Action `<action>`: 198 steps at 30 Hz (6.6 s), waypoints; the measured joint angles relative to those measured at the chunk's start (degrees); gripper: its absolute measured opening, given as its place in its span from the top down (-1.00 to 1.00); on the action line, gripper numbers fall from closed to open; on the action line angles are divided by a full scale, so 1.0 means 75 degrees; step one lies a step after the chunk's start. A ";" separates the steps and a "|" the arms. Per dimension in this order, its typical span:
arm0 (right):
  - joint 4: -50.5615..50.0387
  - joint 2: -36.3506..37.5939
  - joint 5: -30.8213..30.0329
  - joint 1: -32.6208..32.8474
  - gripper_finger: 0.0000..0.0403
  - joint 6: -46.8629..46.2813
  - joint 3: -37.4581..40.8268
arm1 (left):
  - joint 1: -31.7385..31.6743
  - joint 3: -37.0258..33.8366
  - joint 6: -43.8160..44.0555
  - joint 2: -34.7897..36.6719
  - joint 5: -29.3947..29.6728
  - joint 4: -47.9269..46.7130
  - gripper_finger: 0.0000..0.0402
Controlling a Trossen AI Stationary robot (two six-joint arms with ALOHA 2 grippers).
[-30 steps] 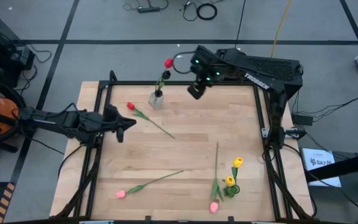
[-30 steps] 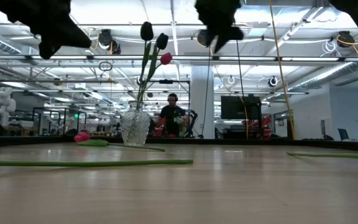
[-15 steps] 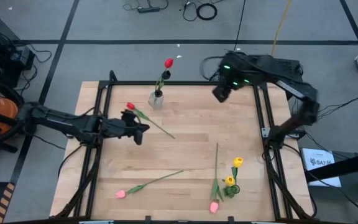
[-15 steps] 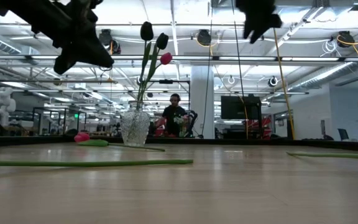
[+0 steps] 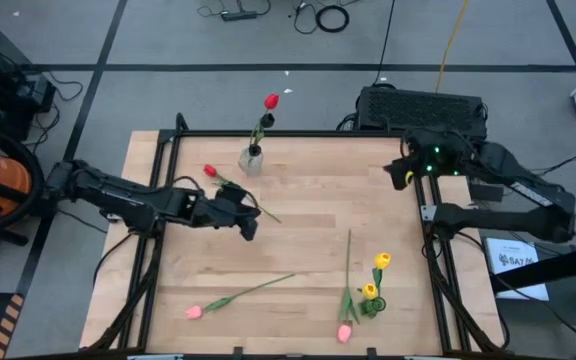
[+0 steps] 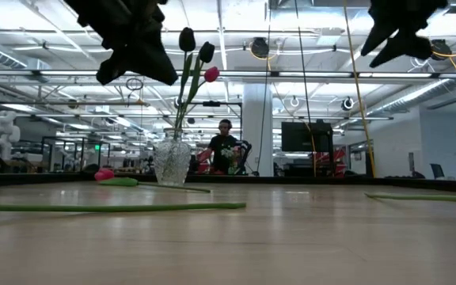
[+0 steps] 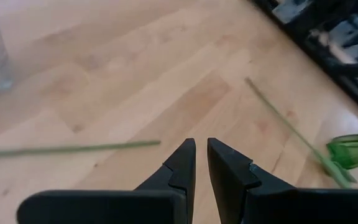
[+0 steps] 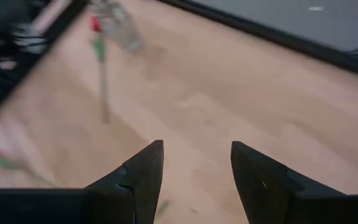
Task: Sort flowers into vase by color
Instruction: Put the left pink tulip into the green flower vase
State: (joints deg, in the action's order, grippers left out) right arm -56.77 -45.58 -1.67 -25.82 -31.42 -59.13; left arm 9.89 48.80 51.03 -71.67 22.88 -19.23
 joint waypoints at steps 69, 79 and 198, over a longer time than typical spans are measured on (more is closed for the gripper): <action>0.1654 0.0338 0.0635 0.0003 0.10 0.1416 0.2112 | 0.3455 0.1845 0.3105 -0.4162 -0.3570 -0.2863 0.20; 0.1667 0.0338 0.0632 0.0004 0.10 0.1374 0.2112 | 0.3498 0.1904 0.3114 -0.4884 -0.4359 -0.3002 0.61; 0.5616 0.0350 -0.6203 0.6336 1.00 0.1086 -0.0808 | -0.1614 0.3824 -0.4094 0.1501 -0.3149 -0.2794 0.33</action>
State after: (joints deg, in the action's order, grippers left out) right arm -14.64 -42.95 -48.19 21.70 -23.28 -65.19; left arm -2.22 77.47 20.32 -60.41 -0.74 -40.18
